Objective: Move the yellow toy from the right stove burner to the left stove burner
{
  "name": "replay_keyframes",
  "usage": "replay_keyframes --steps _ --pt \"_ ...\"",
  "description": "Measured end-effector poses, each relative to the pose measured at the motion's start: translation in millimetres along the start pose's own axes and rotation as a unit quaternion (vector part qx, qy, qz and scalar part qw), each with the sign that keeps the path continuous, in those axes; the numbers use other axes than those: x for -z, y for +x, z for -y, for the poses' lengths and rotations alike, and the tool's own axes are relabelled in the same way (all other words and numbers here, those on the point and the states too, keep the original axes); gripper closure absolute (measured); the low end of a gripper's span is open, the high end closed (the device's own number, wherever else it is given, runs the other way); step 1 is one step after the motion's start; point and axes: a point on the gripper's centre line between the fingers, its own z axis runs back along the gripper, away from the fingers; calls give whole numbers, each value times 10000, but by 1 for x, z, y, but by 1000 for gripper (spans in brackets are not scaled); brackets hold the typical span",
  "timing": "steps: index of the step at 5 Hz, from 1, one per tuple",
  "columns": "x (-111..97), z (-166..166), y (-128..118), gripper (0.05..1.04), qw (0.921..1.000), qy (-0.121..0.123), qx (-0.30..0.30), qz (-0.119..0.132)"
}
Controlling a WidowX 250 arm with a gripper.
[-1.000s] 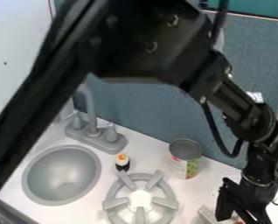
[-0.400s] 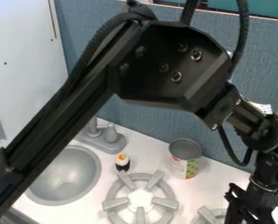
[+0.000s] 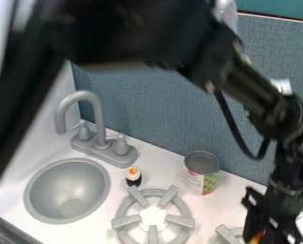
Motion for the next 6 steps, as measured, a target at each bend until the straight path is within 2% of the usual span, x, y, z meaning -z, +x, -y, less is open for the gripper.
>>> replay_keyframes --steps 1,2,3,4,5,6 --pt "-27 -21 -35 692 9976 135 -658 195" --pt "-29 -52 -73 692 9876 288 -1540 88" --pt "-14 -86 -101 692 9671 540 -2479 171" --pt "-10 -107 -112 692 9510 721 -3007 -11" --pt "6 -118 -134 692 9218 610 -3828 -71" --pt "18 -129 -142 692 8908 594 -4495 295"
